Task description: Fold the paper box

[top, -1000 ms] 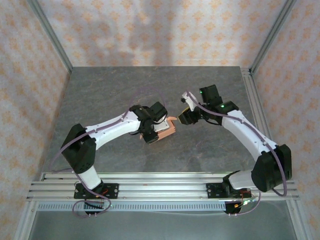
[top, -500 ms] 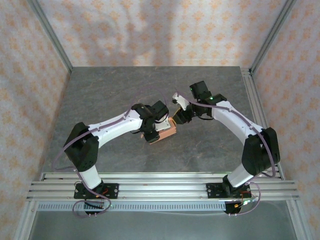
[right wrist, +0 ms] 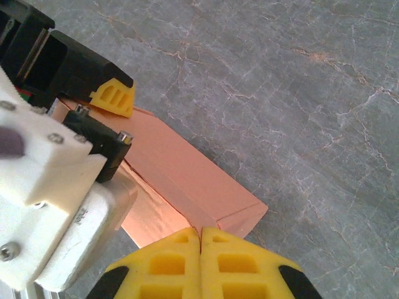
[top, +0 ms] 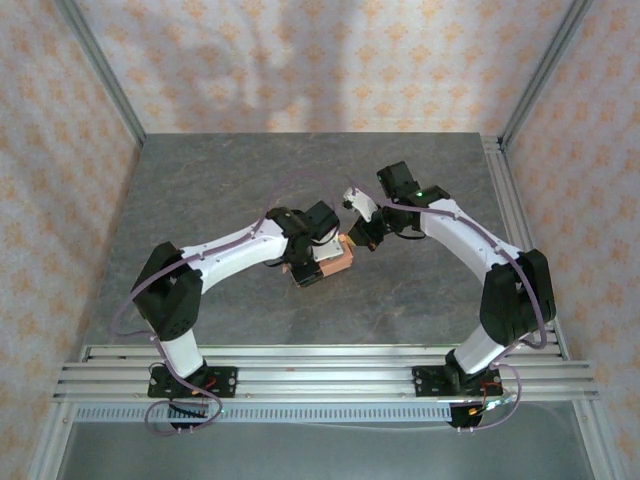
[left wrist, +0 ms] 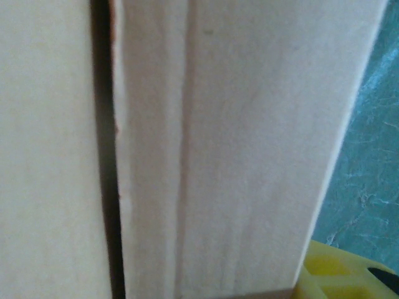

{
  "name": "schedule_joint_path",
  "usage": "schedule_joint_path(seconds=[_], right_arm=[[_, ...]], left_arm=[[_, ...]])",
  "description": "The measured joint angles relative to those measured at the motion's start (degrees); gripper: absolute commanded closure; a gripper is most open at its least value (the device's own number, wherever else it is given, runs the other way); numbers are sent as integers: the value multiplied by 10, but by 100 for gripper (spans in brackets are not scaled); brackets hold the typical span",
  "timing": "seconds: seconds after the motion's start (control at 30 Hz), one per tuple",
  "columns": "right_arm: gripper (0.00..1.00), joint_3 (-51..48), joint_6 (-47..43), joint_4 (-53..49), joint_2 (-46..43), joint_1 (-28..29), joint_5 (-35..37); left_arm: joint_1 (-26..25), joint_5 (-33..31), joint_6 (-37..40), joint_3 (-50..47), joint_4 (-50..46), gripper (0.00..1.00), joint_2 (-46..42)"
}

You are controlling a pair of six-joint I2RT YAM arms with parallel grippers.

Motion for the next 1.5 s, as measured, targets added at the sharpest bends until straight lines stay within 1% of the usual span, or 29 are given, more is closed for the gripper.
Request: schedule_joint_path(seconds=[0.17,0.47,0.5,0.6,0.63,0.73,0.93,1.03,1.2,1.33,1.5], right_arm=[[100,-15,13,13,-3,0,9],[100,-21,44,28,-3,4,13],[100,-22,50,31,-3,4,14],[100,-25,76,42,-3,4,22],[100,-27,87,49,-3,4,24],[100,-43,140,89,-13,7,36],[100,-152,272,219,-83,14,64],[100,-194,330,277,-111,26,95],[100,-207,408,306,-118,44,148],[100,-220,443,332,-120,51,172],[100,-284,443,421,-137,52,178]], left_arm=[[11,10,-7,-34,33,47,-19],[11,13,-34,-63,54,46,-37],[11,13,-37,-65,55,47,-39],[11,13,-46,-70,57,56,-42],[11,14,-47,-71,59,58,-43],[11,13,-49,-71,64,58,-44],[10,15,-49,-71,74,59,-44],[10,16,-49,-71,80,59,-44],[10,13,-50,-66,83,59,-37],[11,10,-56,-63,89,59,-33],[11,9,-58,-63,89,59,-33]])
